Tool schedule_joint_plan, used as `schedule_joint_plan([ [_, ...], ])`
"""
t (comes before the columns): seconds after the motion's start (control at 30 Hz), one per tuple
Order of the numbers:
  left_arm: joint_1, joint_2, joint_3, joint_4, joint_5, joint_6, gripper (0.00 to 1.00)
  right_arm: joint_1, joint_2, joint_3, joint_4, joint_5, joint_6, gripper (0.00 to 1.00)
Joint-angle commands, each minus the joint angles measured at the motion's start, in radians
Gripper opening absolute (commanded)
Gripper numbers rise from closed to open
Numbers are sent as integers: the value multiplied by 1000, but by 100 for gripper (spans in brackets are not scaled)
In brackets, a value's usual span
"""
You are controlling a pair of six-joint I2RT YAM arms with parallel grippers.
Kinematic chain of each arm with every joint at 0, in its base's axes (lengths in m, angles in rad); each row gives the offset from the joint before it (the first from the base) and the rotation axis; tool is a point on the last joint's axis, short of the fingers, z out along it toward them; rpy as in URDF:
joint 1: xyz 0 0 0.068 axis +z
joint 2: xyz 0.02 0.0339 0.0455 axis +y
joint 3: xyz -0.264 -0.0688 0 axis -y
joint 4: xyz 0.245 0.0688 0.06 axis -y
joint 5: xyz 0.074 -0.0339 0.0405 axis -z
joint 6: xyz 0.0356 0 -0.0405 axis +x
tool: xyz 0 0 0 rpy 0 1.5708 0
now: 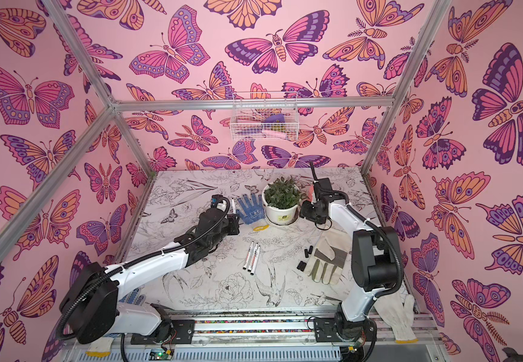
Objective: Insert the pens into the pen caps
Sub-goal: 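Grasp a black pen cap with the right gripper while left holds marker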
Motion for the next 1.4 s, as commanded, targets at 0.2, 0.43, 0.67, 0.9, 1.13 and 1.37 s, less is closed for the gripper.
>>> schedule_joint_plan([
  [0.2, -7, -3, -6, -23, -12, 16, 0, 3, -377, -208, -75, 95, 21, 55],
  [0.43, -26, 10, -7, -21, -4, 12, 0, 33, -450, -384, -100, 78, 41, 41],
  [0.67, -38, 11, -6, -21, -18, 14, 0, 60, -314, -404, -42, 38, 59, 30],
  [0.9, -41, -8, -21, -21, -33, 11, 0, 60, -217, -371, -31, 84, 60, 26],
  [1.13, -44, -14, -25, -23, -35, 4, 0, 59, -150, -340, -22, 122, 48, 25],
  [1.37, -45, -22, -26, -22, -43, 12, 0, 62, -83, -331, -27, 155, 33, 24],
])
